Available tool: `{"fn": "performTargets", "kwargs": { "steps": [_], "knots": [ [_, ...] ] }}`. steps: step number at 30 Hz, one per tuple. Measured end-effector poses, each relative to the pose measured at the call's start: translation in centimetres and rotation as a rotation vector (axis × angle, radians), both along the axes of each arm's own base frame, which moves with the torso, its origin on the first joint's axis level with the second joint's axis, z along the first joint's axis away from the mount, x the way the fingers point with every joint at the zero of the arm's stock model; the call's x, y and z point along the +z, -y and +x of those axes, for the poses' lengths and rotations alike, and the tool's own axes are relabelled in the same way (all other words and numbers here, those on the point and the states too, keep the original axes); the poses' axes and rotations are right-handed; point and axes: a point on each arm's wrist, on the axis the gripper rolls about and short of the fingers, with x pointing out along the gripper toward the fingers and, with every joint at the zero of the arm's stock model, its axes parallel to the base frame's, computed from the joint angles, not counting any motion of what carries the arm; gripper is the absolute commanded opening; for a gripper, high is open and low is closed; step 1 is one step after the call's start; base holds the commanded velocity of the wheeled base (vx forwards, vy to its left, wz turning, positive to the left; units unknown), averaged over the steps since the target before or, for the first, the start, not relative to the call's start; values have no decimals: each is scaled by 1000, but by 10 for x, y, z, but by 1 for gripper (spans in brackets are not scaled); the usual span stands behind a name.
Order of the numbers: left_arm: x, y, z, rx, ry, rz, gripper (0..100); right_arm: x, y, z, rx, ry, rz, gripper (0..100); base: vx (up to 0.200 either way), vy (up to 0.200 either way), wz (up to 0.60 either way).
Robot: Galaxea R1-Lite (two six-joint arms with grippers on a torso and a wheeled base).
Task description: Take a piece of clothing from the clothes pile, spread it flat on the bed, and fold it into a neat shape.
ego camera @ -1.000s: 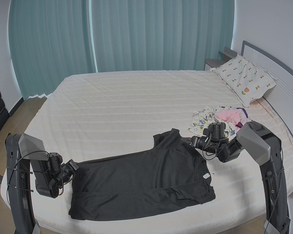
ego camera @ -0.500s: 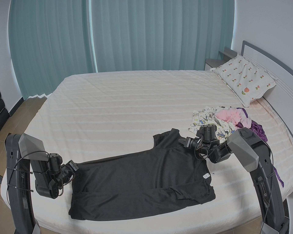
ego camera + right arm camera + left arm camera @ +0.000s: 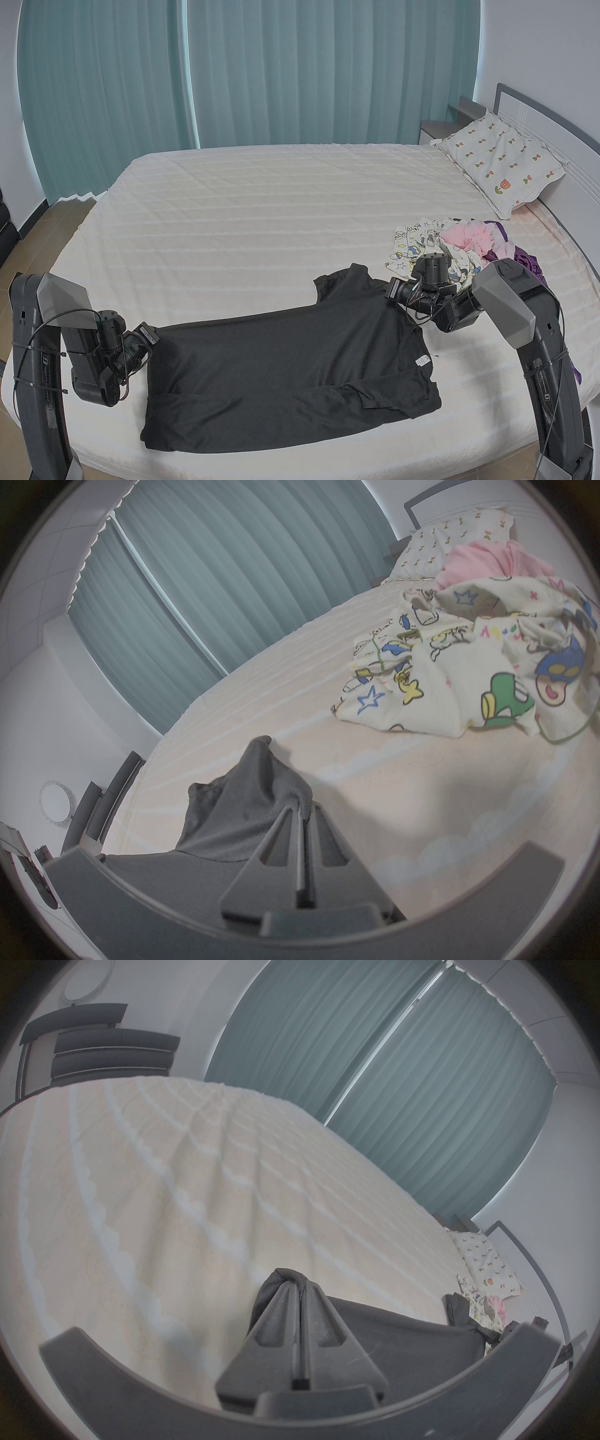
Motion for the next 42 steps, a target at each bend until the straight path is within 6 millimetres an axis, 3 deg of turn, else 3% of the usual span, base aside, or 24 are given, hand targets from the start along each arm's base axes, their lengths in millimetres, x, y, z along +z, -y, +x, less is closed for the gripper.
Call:
{"fn": "performTargets", "kwargs": {
  "steps": [9, 15, 20, 26, 42],
  "knots": [
    [7, -3, 3, 40, 37, 22, 0, 22, 1, -3, -34, 110, 8, 0, 0, 0, 0],
    [10, -3, 3, 39, 46, 27, 0, 22, 3, -7, -37, 106, -3, 0, 0, 0, 0],
    [11, -3, 2, 28, 42, 50, 0, 17, 7, -17, -32, 61, -13, 0, 0, 0, 0],
    [14, -1, -6, 3, 20, 102, 0, 29, 12, -26, -28, 50, 1, 0, 0, 0, 0],
    [43, -1, -24, 6, 45, 114, 0, 34, 20, -67, 23, 81, 20, 0, 0, 0, 0]
  ]
}}
